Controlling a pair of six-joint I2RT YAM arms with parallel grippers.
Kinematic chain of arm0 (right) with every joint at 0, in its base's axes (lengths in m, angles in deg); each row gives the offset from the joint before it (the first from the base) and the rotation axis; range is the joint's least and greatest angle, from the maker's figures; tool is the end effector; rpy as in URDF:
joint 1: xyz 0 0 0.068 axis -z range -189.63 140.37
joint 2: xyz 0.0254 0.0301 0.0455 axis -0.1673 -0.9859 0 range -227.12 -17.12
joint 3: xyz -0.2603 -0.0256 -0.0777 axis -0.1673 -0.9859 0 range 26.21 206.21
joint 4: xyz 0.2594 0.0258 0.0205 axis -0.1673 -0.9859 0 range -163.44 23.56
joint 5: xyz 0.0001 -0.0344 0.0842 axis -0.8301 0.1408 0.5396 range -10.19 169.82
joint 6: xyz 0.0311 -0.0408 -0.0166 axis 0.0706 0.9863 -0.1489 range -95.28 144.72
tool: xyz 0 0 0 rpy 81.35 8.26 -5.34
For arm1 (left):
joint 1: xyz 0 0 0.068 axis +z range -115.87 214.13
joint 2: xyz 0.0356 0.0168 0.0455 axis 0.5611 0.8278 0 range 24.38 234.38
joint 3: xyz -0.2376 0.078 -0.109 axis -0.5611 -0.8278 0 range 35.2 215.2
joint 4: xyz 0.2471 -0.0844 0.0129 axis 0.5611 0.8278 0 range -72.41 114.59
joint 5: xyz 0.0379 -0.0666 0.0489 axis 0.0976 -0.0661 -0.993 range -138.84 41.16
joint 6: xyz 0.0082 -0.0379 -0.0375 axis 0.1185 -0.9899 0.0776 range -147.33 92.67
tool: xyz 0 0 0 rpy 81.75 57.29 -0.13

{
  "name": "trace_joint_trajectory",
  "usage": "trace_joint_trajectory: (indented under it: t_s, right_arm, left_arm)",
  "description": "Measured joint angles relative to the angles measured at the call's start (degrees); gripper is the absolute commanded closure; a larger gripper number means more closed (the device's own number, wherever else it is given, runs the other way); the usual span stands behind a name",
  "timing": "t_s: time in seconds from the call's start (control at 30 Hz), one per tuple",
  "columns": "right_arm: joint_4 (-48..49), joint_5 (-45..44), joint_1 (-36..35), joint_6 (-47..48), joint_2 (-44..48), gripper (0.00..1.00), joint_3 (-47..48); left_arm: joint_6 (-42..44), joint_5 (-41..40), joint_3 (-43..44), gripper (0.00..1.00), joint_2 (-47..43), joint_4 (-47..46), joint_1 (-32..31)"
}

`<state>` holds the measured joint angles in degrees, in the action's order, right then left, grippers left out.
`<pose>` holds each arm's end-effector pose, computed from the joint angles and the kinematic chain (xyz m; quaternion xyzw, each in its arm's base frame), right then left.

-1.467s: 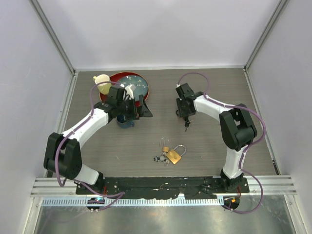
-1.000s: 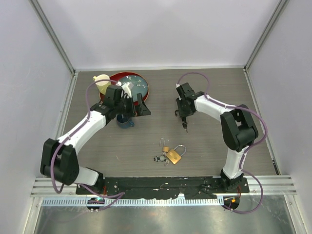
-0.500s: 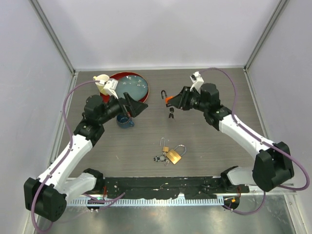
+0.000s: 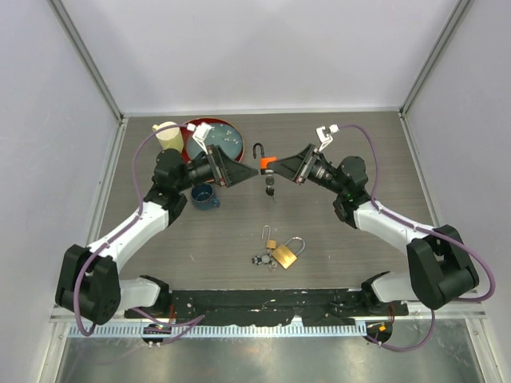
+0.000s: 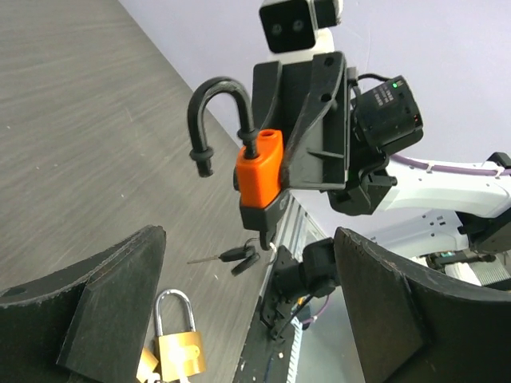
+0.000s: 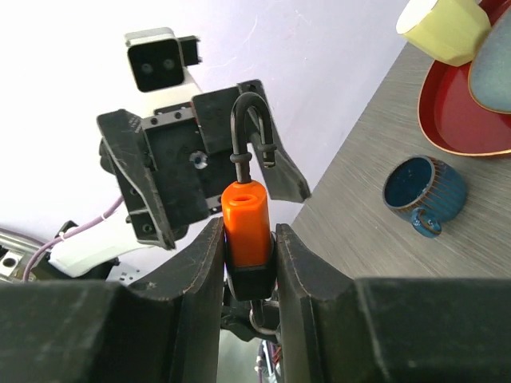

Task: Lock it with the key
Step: Lock the lock.

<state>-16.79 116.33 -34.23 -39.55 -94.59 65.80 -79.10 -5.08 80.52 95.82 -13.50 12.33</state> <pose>0.2580 0.1415 0.2891 -0.0254 0.6461 0.6570 0.3877 0.2525 -0.1274 0.3183 0.1033 0.6768 -0.6113 0.3970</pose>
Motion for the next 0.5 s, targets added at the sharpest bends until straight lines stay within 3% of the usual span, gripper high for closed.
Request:
trace_joint_trajectory:
  t_s: [0.23, 0.5]
  right_arm:
    - [-2.03, -0.48, 0.0, 0.46, 3.91, 0.99, 0.0]
    - [-3.8, -1.2, 0.0, 1.57, 7.15, 0.99, 0.02]
  left_arm:
    - [-0.46, 1.22, 0.92, 0.17, 2.69, -1.33, -3.43]
    - [0.76, 1.29, 4.79, 0.37, 6.05, -2.12, -8.85]
